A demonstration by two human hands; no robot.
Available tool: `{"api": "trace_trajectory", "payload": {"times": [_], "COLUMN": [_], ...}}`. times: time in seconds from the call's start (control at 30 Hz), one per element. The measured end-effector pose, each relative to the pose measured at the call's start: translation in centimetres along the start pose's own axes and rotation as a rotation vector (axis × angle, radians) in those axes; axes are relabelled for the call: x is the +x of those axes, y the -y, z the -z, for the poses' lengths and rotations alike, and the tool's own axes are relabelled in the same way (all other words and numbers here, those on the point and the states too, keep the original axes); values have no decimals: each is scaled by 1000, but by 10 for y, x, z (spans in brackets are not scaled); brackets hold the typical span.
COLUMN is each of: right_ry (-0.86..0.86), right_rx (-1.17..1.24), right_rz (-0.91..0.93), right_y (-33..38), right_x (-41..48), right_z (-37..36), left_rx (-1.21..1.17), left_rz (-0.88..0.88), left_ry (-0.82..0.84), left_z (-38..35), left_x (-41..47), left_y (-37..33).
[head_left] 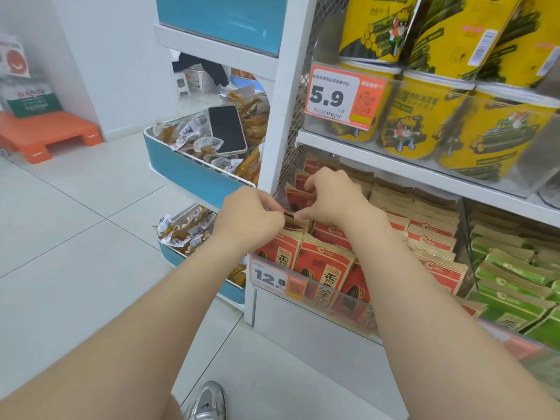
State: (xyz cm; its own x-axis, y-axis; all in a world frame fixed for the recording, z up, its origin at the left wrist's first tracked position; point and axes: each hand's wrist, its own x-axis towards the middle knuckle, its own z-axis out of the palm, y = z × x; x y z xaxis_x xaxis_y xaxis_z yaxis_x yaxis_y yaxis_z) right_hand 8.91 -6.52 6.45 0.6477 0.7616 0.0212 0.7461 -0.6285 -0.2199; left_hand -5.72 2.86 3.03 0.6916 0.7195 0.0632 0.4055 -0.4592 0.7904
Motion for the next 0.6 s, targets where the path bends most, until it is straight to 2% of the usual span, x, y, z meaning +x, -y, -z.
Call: {"api": "trace_trajectory", "payload": {"times": [0.1, 0.2, 0.4, 0.53, 0.6], "right_ry": [2, -104, -24, -134, -103], "right_rx": [-106, -211, -126, -26, -21], "right_rz": [106, 157, 68, 56, 67], "right_y": [1, 2, -4, -1, 1], "right_x": [6, 11, 12, 11, 11], "right_z": [-5, -11, -16, -9, -6], "left_rx": [33, 64, 117, 145, 146], "left_rz": [-3, -28, -108, -185, -184], "left_ry": [-31, -62, -106, -155, -139], "left_z": [-1, -1, -1, -3, -4], "left_x": [-1, -1, -4, -1, -1], "left_y": [0, 0, -2, -1, -2]}}
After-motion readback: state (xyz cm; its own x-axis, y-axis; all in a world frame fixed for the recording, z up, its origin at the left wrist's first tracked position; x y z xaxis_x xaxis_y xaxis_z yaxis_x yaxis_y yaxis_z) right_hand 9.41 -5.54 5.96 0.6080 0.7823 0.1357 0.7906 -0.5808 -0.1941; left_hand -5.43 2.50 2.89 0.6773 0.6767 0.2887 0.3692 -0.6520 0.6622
